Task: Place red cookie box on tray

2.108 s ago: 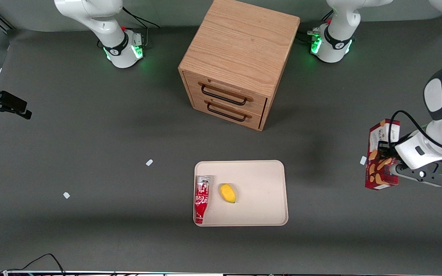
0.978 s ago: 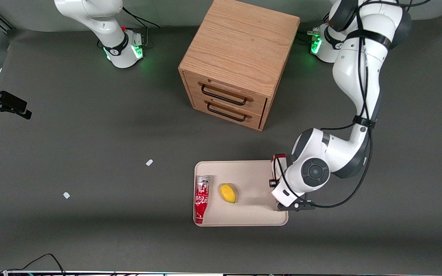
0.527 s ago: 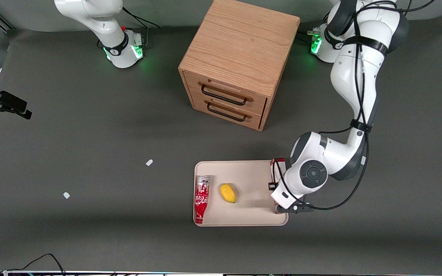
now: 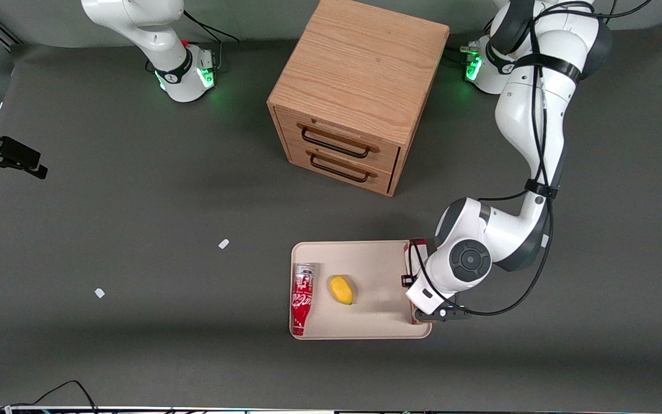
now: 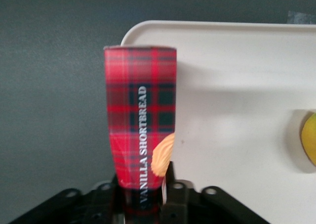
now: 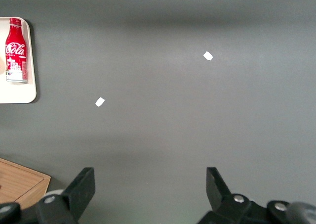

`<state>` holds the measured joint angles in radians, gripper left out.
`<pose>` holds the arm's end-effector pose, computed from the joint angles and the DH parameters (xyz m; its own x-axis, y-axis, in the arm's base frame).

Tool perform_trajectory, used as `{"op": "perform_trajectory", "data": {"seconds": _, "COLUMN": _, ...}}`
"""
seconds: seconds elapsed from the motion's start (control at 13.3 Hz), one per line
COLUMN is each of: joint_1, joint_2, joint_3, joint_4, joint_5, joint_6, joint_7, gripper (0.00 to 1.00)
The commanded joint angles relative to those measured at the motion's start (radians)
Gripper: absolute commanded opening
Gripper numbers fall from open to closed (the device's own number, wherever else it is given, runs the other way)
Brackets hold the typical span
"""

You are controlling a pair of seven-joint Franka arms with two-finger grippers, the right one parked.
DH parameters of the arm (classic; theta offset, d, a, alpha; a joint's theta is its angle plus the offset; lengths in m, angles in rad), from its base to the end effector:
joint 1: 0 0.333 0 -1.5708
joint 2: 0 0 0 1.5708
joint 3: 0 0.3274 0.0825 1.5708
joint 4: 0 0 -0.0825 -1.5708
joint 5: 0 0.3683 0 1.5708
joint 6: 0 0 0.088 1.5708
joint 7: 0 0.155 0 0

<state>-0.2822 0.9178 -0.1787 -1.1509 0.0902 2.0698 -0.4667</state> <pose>0.7016 -0.2987 0.2143 0.9993 0.0326 -0.0161 0.0335 -0.9976 0.0612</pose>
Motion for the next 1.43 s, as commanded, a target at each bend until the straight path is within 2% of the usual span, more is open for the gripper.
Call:
{"op": "perform_trajectory", "data": {"seconds": 0.0, "joint_1": -0.009, "joint_2": -0.010, "joint_3": 0.007, "joint_4": 0.025, "joint_5": 0.016, "joint_6": -0.005, "joint_7": -0.007, "gripper": 1.00}}
{"op": "perform_trajectory", "data": {"seconds": 0.23, "joint_1": 0.009, "joint_2": -0.062, "joint_3": 0.007, "joint_4": 0.016, "joint_5": 0.008, "joint_6": -0.023, "joint_7": -0.006, "gripper": 1.00}}
{"op": "perform_trajectory", "data": {"seconds": 0.45, "joint_1": 0.050, "joint_2": -0.204, "joint_3": 0.007, "joint_4": -0.067, "joint_5": -0.021, "joint_6": -0.054, "joint_7": -0.006, "gripper": 1.00}}
{"op": "perform_trajectory", "data": {"seconds": 0.9, "joint_1": 0.185, "joint_2": -0.528, "joint_3": 0.015, "joint_4": -0.150, "joint_5": -0.070, "joint_6": -0.423, "joint_7": 0.061, "gripper": 1.00}}
{"op": "perform_trajectory", "data": {"seconds": 1.35, "joint_1": 0.319, "joint_2": -0.885, "joint_3": 0.082, "joint_4": -0.481, "joint_5": -0.070, "joint_6": -0.425, "joint_7": 0.379, "gripper": 1.00}}
